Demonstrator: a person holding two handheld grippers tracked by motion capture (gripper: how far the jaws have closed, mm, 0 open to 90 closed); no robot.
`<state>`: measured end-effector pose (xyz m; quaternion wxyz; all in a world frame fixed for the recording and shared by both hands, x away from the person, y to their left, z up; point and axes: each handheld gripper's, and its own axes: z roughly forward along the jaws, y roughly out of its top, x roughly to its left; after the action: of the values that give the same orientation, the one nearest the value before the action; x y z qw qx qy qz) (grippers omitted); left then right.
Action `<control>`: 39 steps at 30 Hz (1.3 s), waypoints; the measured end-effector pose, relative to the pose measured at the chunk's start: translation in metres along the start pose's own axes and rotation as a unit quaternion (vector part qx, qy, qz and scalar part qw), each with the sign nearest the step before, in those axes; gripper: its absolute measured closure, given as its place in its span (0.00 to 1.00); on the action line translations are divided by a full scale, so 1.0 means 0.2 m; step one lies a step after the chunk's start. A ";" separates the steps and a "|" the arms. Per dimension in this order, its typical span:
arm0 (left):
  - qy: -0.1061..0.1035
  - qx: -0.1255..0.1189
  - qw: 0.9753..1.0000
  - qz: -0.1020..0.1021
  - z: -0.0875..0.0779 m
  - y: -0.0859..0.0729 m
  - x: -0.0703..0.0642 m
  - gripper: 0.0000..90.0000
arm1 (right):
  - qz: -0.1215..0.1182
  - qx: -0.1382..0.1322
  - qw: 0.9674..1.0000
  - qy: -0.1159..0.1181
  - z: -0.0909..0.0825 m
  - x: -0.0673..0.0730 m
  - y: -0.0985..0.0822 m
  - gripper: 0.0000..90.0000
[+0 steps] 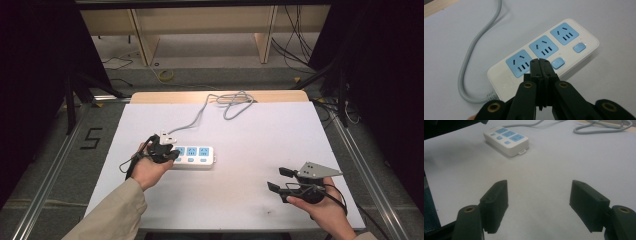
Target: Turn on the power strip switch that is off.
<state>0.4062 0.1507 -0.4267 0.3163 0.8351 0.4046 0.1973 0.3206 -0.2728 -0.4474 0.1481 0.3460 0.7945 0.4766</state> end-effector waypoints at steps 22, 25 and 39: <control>-0.009 0.009 1.000 0.007 0.04 0.05 -0.03 1.00 | 0.001 0.000 1.000 0.000 0.00 0.00 0.00 0.35; -0.010 0.010 1.000 0.007 0.04 0.05 -0.03 1.00 | 0.002 0.001 1.000 0.000 0.00 0.00 0.00 0.35; -0.015 0.016 1.000 0.007 0.07 0.08 -0.04 1.00 | 0.001 0.001 1.000 0.001 0.00 0.00 0.00 0.35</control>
<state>0.4180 0.1313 -0.4266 0.3074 0.8455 0.3974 0.1807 0.3208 -0.2732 -0.4474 0.1469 0.3464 0.7946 0.4765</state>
